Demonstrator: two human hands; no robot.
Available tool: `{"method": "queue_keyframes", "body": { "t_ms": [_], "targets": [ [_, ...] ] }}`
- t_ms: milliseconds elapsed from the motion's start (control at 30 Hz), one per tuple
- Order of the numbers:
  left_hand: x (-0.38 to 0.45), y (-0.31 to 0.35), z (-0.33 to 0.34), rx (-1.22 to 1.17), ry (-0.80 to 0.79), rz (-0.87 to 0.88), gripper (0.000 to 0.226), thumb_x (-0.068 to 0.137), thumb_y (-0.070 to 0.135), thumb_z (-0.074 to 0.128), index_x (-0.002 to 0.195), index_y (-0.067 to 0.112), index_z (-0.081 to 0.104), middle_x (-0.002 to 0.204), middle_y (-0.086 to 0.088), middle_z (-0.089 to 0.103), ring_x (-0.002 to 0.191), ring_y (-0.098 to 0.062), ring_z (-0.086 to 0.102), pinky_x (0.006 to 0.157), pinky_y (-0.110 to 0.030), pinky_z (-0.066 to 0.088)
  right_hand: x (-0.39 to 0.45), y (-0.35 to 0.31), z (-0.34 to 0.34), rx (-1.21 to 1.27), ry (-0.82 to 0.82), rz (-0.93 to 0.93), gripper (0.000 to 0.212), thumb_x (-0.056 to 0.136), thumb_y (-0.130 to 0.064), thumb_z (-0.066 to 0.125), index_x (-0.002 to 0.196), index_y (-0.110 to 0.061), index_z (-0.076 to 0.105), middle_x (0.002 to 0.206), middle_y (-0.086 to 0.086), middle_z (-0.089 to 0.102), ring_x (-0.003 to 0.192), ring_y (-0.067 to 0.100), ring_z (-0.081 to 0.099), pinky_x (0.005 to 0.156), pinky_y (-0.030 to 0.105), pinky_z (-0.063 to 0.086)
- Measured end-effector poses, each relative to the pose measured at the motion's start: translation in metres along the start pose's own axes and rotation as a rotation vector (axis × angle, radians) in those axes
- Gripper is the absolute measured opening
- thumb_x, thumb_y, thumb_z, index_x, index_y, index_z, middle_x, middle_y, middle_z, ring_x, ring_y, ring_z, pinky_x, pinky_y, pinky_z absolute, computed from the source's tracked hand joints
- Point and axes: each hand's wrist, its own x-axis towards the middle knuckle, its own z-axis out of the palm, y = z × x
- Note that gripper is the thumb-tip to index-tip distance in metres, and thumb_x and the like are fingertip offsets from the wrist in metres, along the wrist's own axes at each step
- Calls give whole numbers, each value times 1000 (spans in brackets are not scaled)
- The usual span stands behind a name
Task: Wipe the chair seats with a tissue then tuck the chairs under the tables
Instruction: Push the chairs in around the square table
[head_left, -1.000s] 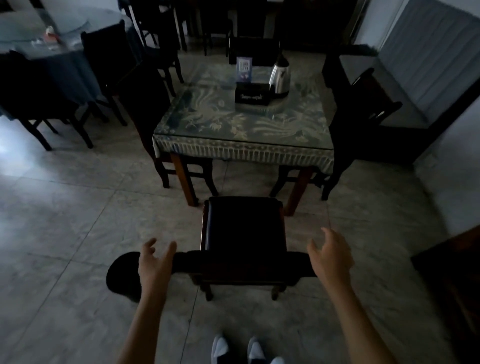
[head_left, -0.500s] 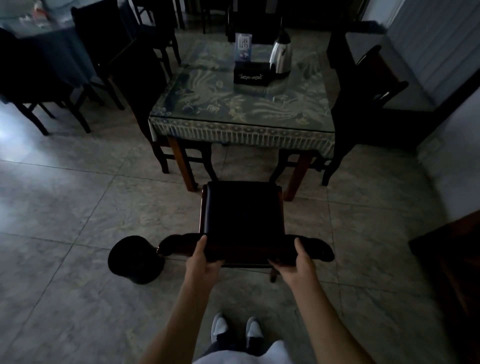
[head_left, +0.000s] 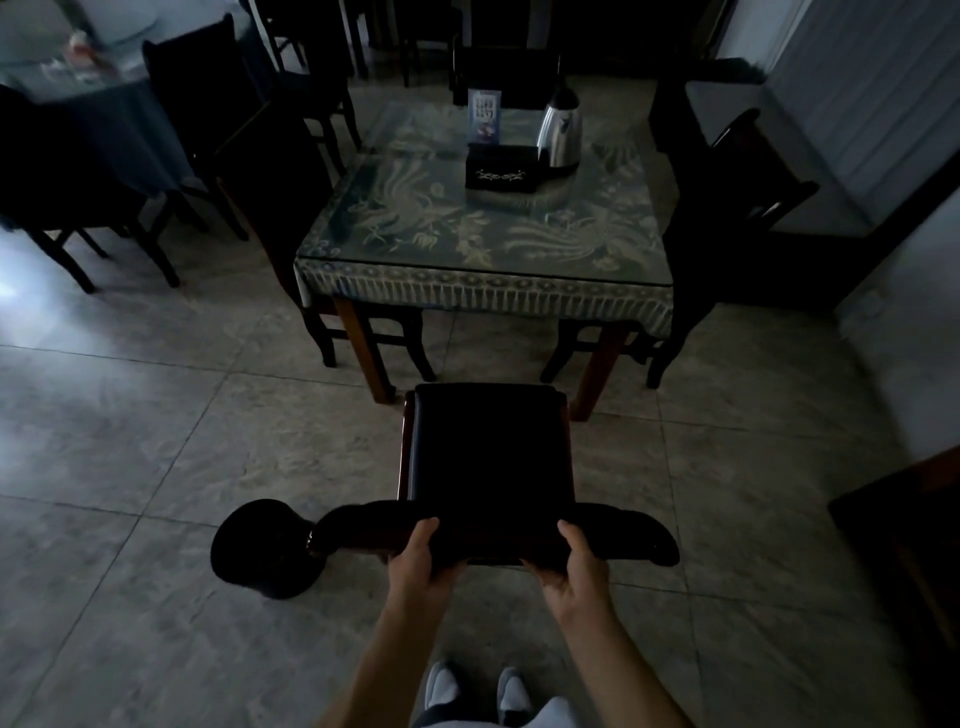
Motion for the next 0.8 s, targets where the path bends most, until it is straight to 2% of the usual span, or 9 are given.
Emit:
{"method": "queue_keyframes", "body": {
  "t_ms": [67,133,233,300,400,533,600,700,800],
  "targets": [
    [3,6,6,8,-1,-25,49,87,8,67,133,2,51,109,-21,65,89,-31,66,49,-36,57,4,1,5,9,2,-5,48,92,-8,59,138,-11,48,114,19,65,94,35,64,63,45,56],
    [7,13,12,2,-6,-12,48,87,7,66,132,1,52,105,-21,65,87,-31,65,48,-36,57,8,2,12,10,5,-6,47,91,-8,60,137,-10,48,122,22,62,96,36,63,67,47,56],
    [14,23,23,27,-9,6,47,88,7,65,133,-1,52,106,-21,63,84,-29,63,46,-34,55,17,4,23,22,8,-16,49,92,-8,60,138,-10,47,130,24,58,98,36,63,62,44,58],
    [19,29,30,20,-27,13,47,89,6,63,135,0,51,112,-22,63,91,-31,64,48,-36,58,23,3,30,23,7,-20,49,92,-8,60,139,-11,46,131,24,58,99,36,63,61,44,58],
    [28,37,37,22,-68,0,49,91,5,61,137,3,46,127,-25,58,111,-37,61,57,-41,61,33,-1,41,16,2,-38,49,91,-8,61,138,-12,47,129,22,60,104,37,63,59,45,59],
    [41,48,53,36,-76,-7,47,90,6,62,134,-1,48,125,-25,59,98,-33,64,51,-38,59,47,-6,57,25,-5,-36,49,91,-9,62,138,-12,47,129,21,60,111,40,61,76,54,56],
    [51,54,61,42,-90,-9,47,90,7,62,135,1,48,130,-26,57,105,-35,62,54,-40,59,54,-9,67,16,-4,-38,47,91,-9,62,136,-11,48,129,22,60,110,39,62,75,53,56],
    [63,64,72,40,-99,-9,48,90,7,63,135,1,47,130,-26,57,105,-36,63,56,-43,58,67,-14,82,9,7,-36,45,91,-9,62,134,-9,50,125,21,62,103,37,64,70,52,57],
    [70,72,87,60,-99,-18,47,90,9,64,134,2,48,127,-25,59,112,-37,61,60,-44,56,79,-20,97,21,20,-22,46,91,-9,63,135,-10,48,125,20,61,103,37,63,73,53,56]
  ]
}}
